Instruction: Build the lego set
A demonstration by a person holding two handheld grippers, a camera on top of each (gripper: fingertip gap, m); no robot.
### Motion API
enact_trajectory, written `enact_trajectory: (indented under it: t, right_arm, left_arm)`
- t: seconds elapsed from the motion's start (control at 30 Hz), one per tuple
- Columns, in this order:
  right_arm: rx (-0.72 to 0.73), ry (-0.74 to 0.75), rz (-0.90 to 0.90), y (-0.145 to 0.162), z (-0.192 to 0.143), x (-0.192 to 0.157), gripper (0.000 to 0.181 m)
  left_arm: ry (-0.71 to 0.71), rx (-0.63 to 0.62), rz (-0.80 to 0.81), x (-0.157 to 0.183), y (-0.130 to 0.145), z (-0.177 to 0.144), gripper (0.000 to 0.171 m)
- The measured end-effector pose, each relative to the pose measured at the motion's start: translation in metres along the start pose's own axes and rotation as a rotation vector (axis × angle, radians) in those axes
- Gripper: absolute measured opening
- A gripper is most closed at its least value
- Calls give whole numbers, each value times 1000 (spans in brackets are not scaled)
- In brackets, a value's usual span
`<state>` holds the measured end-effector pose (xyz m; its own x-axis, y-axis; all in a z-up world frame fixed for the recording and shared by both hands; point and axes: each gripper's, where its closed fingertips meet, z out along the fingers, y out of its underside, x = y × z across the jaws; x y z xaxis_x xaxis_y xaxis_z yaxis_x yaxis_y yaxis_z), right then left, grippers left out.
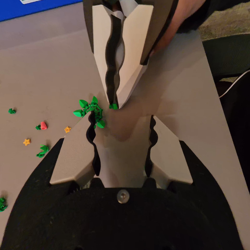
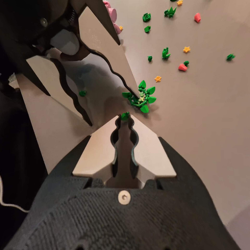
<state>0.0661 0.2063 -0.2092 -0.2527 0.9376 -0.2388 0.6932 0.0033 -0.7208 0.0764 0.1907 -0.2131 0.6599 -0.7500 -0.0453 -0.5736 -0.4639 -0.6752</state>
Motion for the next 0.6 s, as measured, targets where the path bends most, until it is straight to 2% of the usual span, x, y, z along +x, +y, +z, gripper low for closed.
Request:
enact_trajectory:
  t: [0.2,0.6]
  right_arm:
    - [-79,-7,-123,-6,0,10,9]
    - [-186,2,-132,-7,2,10,8]
  left_arm:
    - [21,22,7,-2,0,-2,72]
    - [14,17,30,-4,2,-2,69]
